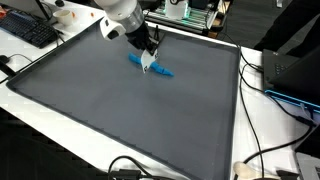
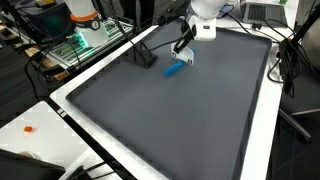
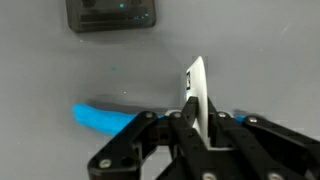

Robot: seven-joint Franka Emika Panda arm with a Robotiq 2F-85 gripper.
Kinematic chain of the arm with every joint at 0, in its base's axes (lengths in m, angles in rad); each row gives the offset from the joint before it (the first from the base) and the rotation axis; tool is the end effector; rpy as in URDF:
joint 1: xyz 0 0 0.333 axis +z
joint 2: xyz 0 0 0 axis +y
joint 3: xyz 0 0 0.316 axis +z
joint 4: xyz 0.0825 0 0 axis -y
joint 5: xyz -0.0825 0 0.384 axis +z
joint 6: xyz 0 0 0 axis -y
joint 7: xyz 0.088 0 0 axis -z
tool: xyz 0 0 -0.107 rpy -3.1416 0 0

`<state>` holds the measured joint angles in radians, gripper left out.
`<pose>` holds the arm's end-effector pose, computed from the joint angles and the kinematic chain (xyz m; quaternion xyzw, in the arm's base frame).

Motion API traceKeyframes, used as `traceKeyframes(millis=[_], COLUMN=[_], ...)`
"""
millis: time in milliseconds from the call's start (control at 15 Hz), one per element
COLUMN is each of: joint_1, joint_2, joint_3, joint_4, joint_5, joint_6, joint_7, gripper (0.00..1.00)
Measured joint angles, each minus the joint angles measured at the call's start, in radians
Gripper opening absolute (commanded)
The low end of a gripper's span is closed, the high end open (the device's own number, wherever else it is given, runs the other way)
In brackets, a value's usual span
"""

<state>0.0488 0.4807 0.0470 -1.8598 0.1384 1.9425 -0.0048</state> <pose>0.5891 0.0650 0.2353 -0.9778 -0.0114 0.2002 0.0603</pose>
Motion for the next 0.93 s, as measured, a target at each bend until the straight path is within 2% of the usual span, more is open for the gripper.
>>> traceKeyframes(millis=[933], joint_1=[-0.001], joint_2=[-0.062], joint_3=[-0.048], joint_4=[0.000], joint_5=[-0.076], joint_6=[-0.001], joint_7=[0.033], gripper=[0.02])
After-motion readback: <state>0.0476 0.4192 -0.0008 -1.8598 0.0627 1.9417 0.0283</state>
